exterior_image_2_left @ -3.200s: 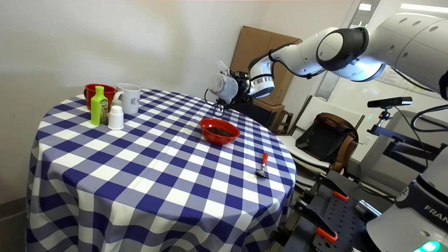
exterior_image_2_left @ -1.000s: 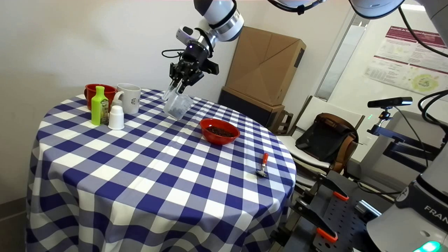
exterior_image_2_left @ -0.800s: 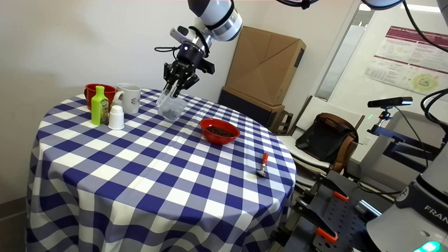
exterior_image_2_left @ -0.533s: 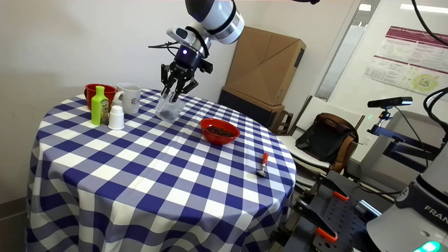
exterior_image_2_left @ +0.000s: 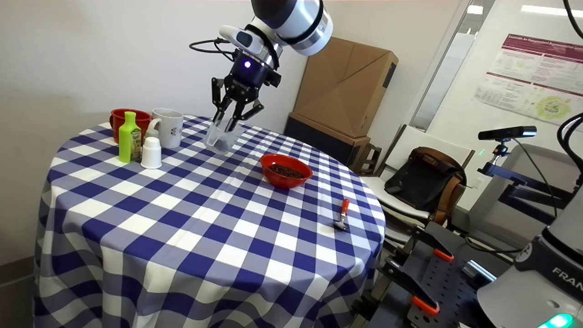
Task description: Pour the contents in the clear jug into the red bowl
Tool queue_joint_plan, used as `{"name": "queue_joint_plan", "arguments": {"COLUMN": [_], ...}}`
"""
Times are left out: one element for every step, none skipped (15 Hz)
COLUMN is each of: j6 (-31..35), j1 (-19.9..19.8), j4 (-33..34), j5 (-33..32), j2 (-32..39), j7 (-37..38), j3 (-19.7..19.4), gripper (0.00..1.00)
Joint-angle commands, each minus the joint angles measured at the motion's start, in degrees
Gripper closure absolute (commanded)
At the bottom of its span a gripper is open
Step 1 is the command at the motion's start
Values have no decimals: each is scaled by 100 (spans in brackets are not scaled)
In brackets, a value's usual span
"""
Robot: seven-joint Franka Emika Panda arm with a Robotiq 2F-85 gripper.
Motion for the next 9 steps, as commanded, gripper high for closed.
{"name": "queue_joint_plan", "arguments": {"j6": [-245, -351, -375, -388, -373, -322, -277, -195, -108], "j1": [-35, -15, 3, 17, 32, 41, 52, 60, 63], "j4": [-544, -620, -717, -807, -895, -977, -1066, -1148, -1236], "j5": [-174, -223, -273, -325, -390, -439, -489, -522, -537], "j2": [-387, -422, -465, -503, -536, -562, -591, -619, -643], "j7": [146, 155, 139, 128, 116, 118, 114, 115, 113], "j3": [56, 36, 24, 16, 9, 11, 12, 17, 27], "gripper": [92, 92, 92, 92, 92, 92, 92, 92, 92]}}
